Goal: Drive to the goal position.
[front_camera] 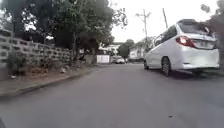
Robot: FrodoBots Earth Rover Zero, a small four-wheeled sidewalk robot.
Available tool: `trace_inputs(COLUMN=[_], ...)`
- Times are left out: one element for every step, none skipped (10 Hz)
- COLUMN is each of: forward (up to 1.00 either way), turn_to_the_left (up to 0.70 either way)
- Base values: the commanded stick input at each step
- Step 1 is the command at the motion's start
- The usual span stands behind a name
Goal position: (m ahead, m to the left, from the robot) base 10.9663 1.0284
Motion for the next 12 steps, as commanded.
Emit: trace_inputs(forward=[1.00,1.00,1.00,1.00,1.00,1.00,1.00,1.00,1.00,1.00,1.00,1.00], turn_to_the_left=[0.04,0.04,0.04,0.04,0.04,0.04,0.04,0.04,0.04,0.04,0.04,0.04])
